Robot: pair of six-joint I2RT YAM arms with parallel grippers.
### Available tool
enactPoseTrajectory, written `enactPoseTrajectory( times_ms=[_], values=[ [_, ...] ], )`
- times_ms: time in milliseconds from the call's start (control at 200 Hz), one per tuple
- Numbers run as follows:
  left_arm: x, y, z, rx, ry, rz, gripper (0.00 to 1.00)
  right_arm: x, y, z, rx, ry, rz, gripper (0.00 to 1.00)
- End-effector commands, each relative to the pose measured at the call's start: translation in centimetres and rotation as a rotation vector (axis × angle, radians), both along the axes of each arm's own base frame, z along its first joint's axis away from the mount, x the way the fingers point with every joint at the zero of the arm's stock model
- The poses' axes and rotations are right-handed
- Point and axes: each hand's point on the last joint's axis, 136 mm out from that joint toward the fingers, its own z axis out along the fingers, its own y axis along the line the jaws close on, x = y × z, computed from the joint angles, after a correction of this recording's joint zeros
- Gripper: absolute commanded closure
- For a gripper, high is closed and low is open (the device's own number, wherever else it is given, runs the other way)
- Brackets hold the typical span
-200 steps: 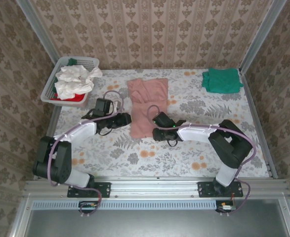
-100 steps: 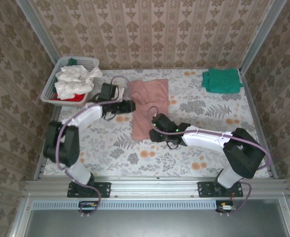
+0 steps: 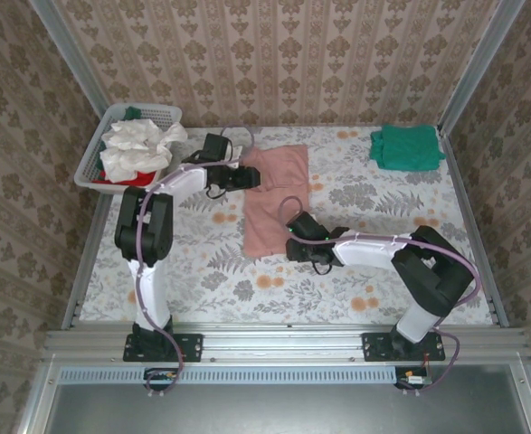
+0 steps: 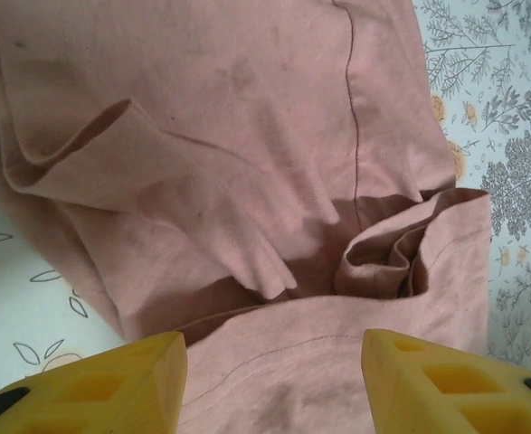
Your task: Fold and stack the t-shirts
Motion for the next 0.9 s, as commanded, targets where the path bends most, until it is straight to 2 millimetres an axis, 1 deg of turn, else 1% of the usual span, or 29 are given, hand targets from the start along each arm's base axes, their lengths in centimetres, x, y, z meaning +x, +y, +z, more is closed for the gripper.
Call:
enactPoseTrajectory(
  times_ms=[0,10,25,45,55,75,90,95,155,195,225,270,310,365,380,420,465,510,580,630,690,745,800,830,895],
  values=[
    [-2.1,0.5,3.0,-0.041,-0.052,-0.01,0.45,-1.3,0.5,-0.2,0.017,0.033,0.066,0.56],
    [-2.4,0.5,3.0,-0.041,-0.055,-0.009,0.45,-1.4,0.7,-0.2,0.019,0.035,0.074,0.56],
    [-2.7,0.7,3.5,-0.046,-0.071,-0.009,0.45,-1.5,0.9,-0.3,0.022,0.04,0.087,0.56],
    [-3.4,0.9,3.4,-0.045,-0.076,-0.013,0.45,-1.7,1.1,-0.5,0.02,0.045,0.101,0.56],
    [-3.6,1.0,3.9,-0.049,-0.091,-0.015,0.45,-1.8,1.3,-0.5,0.02,0.046,0.108,0.56],
    [-4.4,1.3,3.7,-0.041,-0.093,-0.018,0.45,-2.0,1.3,-0.7,0.01,0.049,0.114,0.56],
    [-4.9,1.6,4.0,-0.041,-0.106,-0.019,0.45,-2.1,1.3,-0.8,0.003,0.05,0.115,0.56],
    [-5.0,1.6,4.3,-0.042,-0.113,-0.021,0.45,-2.2,1.2,-0.9,0.0,0.051,0.114,0.56],
    [-7.3,2.7,4.3,-0.019,-0.136,-0.034,0.42,-2.8,0.7,-1.5,-0.013,0.068,0.111,0.56],
    [-8.8,3.4,4.8,-0.003,-0.163,-0.043,0.4,-3.1,0.1,-1.7,-0.023,0.075,0.101,0.56],
    [-9.8,3.9,5.2,0.01,-0.186,-0.048,0.38,-3.4,-0.4,-1.8,-0.029,0.075,0.095,0.56],
    [-11.4,4.6,5.2,0.037,-0.198,-0.049,0.36,-3.7,-0.9,-1.6,-0.03,0.075,0.089,0.56],
    [-12.9,4.9,4.8,0.072,-0.193,-0.048,0.35,-3.8,-1.3,-1.0,-0.03,0.063,0.084,0.56],
    [-14.7,5.0,4.2,0.112,-0.192,-0.063,0.33,-3.5,-1.1,0.5,-0.01,0.024,0.099,0.55],
    [-15.6,4.4,3.9,0.125,-0.191,-0.091,0.33,-3.4,-0.9,1.0,-0.003,0.012,0.108,0.55],
    [-17.0,3.9,3.0,0.165,-0.193,-0.13,0.33,-3.1,-0.6,2.4,0.011,-0.03,0.137,0.54],
    [-18.5,3.5,2.1,0.216,-0.207,-0.186,0.33,-2.8,-0.5,3.8,0.003,-0.08,0.184,0.5],
    [-19.7,3.3,1.4,0.266,-0.241,-0.24,0.33,-2.4,-0.8,4.7,-0.032,-0.129,0.227,0.45],
    [-20.6,3.3,1.1,0.318,-0.293,-0.293,0.32,-1.5,-1.8,5.1,-0.056,-0.147,0.227,0.36],
    [-20.9,3.3,1.2,0.318,-0.311,-0.316,0.29,-1.0,-2.4,5.1,0.009,-0.102,0.184,0.33],
    [-20.7,3.6,0.9,0.337,-0.306,-0.304,0.24,-0.5,-3.0,4.2,0.079,-0.013,0.117,0.29],
    [-20.5,3.7,0.2,0.336,-0.265,-0.292,0.22,-0.4,-3.3,3.2,0.081,0.04,0.078,0.28],
    [-20.4,3.4,-0.7,0.317,-0.21,-0.262,0.22,-0.4,-2.8,2.5,0.097,0.061,0.074,0.28],
    [-20.5,3.1,-1.3,0.288,-0.179,-0.251,0.22,-0.3,-2.5,2.0,0.117,0.071,0.067,0.28],
    [-19.8,2.3,-2.3,0.204,-0.14,-0.205,0.23,-0.2,-2.2,1.0,0.131,0.085,0.051,0.29]
  ],
)
